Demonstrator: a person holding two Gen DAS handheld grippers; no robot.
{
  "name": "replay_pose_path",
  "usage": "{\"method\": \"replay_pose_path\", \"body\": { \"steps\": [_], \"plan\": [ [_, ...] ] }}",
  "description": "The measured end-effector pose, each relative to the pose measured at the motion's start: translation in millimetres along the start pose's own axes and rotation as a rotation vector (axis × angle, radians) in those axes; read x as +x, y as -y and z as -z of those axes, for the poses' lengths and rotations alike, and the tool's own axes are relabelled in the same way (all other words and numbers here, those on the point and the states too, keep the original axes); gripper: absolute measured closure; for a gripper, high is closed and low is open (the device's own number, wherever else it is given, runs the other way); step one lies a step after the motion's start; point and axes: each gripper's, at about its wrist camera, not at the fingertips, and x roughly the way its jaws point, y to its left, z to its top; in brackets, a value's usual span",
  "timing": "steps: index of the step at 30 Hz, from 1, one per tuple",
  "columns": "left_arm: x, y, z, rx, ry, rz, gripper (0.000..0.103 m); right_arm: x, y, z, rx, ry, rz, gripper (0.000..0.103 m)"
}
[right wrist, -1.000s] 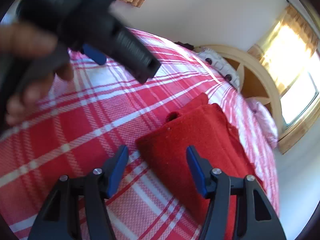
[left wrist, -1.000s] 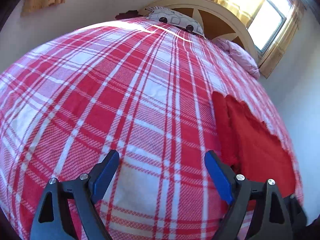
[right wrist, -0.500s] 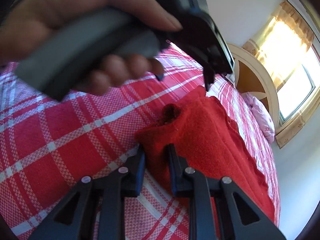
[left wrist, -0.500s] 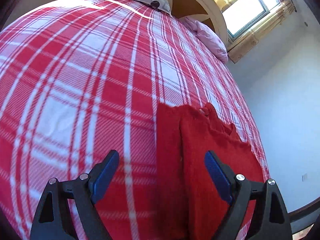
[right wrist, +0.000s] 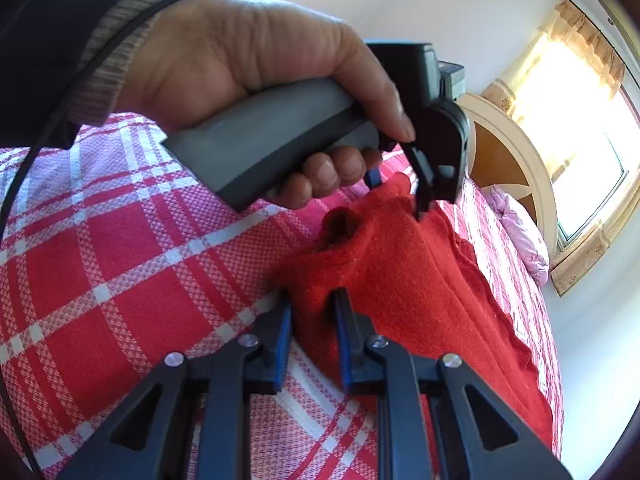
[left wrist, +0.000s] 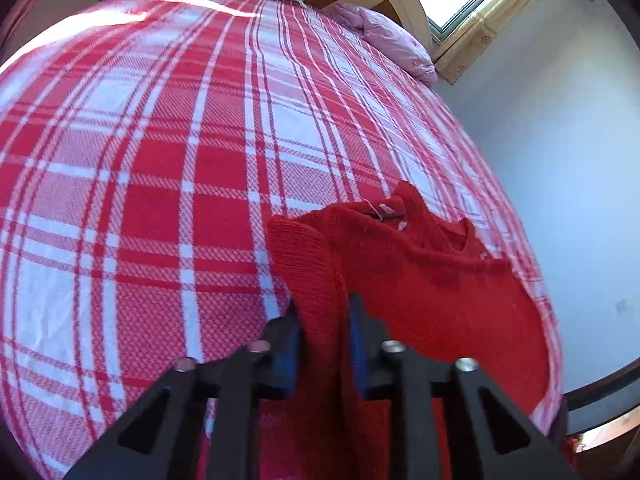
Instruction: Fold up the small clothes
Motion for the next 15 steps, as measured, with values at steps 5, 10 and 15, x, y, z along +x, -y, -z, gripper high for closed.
{"method": "replay_pose_path", "body": {
  "steps": [5,10,15],
  "plan": [
    [-12,0,2,-0.027,0.041,0.033,0.09,-5,-7,1,-0.001,0.008,0.01,0.091],
    [-27,-3,-2,-0.101,0.052,0.097,0.091,-19,1,2,0.051,0.054,-0.02,0.092],
    [-33,8,-6,-0.136,0.059,0.121,0.091,-43,28,9,0.199,0.108,-0.098,0.093]
  ]
}}
